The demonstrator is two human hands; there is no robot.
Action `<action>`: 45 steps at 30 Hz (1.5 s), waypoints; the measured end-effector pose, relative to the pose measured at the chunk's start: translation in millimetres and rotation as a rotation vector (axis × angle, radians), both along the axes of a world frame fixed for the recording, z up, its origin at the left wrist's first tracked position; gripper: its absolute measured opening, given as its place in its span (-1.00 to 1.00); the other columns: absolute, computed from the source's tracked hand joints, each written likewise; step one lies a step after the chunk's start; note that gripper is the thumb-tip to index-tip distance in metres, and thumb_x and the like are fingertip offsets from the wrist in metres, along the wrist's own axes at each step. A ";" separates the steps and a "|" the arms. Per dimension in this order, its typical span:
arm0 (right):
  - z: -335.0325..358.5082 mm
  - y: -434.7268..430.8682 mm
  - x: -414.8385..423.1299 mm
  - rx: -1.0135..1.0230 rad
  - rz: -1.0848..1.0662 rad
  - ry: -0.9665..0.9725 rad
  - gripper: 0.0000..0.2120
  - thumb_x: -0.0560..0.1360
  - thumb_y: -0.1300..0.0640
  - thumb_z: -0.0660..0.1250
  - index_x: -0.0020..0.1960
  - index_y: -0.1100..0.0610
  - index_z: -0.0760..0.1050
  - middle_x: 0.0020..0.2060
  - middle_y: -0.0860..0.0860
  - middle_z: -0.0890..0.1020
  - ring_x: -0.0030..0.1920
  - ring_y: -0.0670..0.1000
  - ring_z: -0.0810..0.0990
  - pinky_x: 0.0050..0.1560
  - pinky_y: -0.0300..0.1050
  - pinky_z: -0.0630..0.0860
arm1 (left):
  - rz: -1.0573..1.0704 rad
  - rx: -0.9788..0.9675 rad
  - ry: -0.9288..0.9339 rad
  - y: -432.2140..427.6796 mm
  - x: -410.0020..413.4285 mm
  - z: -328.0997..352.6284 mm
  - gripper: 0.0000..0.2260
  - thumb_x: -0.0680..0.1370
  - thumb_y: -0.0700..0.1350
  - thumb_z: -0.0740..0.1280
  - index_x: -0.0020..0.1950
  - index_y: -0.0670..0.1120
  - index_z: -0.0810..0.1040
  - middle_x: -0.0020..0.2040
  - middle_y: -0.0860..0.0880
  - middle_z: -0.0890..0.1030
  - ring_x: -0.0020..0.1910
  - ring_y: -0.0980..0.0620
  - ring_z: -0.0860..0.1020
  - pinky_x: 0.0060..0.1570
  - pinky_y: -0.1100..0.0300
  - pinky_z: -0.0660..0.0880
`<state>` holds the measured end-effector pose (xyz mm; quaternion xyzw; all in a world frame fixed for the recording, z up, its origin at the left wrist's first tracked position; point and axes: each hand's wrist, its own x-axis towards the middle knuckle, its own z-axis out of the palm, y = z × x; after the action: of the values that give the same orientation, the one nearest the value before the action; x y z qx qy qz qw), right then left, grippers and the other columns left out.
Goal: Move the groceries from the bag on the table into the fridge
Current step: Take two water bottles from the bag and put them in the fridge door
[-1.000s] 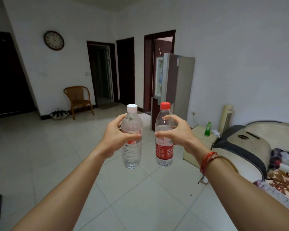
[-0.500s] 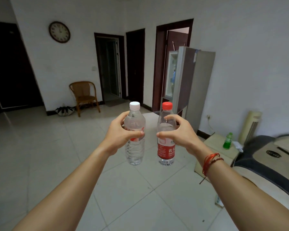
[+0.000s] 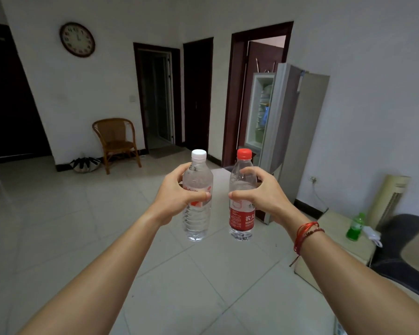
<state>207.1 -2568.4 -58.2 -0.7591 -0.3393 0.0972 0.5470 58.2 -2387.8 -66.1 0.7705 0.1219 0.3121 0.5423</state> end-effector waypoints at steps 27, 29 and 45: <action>-16.4 318.4 412.1 0.028 -0.070 0.037 -0.34 0.17 0.05 0.66 0.23 -0.08 0.53 0.04 -0.09 0.67 -0.02 -0.03 0.70 0.06 0.08 0.67 | -0.010 -0.029 0.017 321.9 413.1 -5.1 -0.31 0.29 -0.27 0.60 0.35 0.05 0.46 0.09 0.10 0.63 0.00 0.18 0.62 -0.17 0.34 0.54; -14.8 338.0 445.4 0.029 -0.059 0.038 -0.35 0.18 0.07 0.66 0.21 -0.08 0.53 0.03 -0.07 0.68 -0.02 -0.02 0.70 0.06 0.07 0.67 | -0.002 -0.034 0.003 341.9 445.6 -2.9 -0.32 0.30 -0.27 0.60 0.34 0.06 0.46 0.08 0.10 0.63 -0.01 0.21 0.62 -0.16 0.33 0.55; -38.2 516.4 663.4 0.010 -0.045 0.106 -0.37 0.11 0.06 0.67 0.14 -0.12 0.55 0.01 -0.02 0.71 -0.06 0.03 0.73 0.02 0.09 0.69 | 0.017 -0.036 0.019 521.7 655.7 -25.1 -0.34 0.30 -0.24 0.61 0.33 0.06 0.48 0.10 0.09 0.63 0.07 0.09 0.62 -0.01 0.17 0.58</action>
<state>870.5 -2052.0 -96.4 -0.7575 -0.2930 0.1233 0.5701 713.9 -1866.1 -91.2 0.7627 0.1390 0.3068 0.5522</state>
